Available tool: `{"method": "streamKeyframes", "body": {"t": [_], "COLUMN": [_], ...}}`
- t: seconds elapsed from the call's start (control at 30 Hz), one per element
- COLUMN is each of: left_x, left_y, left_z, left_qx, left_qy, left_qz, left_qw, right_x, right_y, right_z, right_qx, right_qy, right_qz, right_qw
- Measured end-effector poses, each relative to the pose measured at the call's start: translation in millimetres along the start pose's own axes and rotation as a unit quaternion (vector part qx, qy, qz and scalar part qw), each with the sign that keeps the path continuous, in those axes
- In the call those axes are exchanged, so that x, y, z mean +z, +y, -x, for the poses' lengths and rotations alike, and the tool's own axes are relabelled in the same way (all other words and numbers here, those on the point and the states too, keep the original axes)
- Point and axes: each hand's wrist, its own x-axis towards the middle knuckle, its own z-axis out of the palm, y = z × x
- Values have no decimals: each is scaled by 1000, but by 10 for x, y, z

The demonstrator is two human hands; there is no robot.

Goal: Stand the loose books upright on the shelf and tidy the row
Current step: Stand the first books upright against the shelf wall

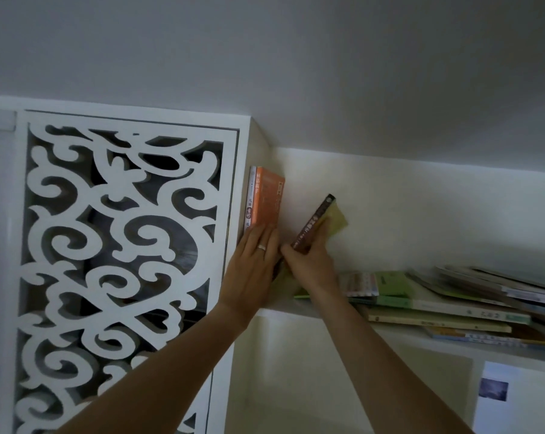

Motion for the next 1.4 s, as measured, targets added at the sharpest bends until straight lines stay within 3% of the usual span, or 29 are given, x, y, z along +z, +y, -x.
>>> {"method": "streamKeyframes", "body": {"t": [0.1,0.2,0.3,0.43,0.77,0.87,1.03,1.23,1.33,1.4], "left_x": [56,99,103,150,163,154,206,184,191,166], "left_y": [0,15,10,-2,34,41,7,20,-2,-7], "left_z": [40,50,83,161,149,148,166,172,164,177], "left_qx": [5,-4,-2,-19,-20,-14,-35,-48,-19,-14], "left_qy": [58,92,99,75,68,75,80,108,111,105], "left_qz": [32,83,82,69,2,-5,88,135,121,130], "left_qw": [998,992,992,995,997,997,992,984,986,986], "right_x": [81,194,233,181,352,333,312,450,519,469], "right_y": [-69,-32,91,181,306,295,278,295,343,279], "right_z": [-34,-59,-84,-181,-185,-190,-101,-240,-300,-256], "right_qx": [-102,-143,-130,-39,-156,-175,-190,-180,-197,-193], "right_qy": [-81,-185,-237,-297,-166,-173,-99,-143,-100,-84], "right_qz": [28,-5,-37,-82,131,108,75,152,219,194], "right_qw": [991,972,962,951,965,963,974,961,951,958]}}
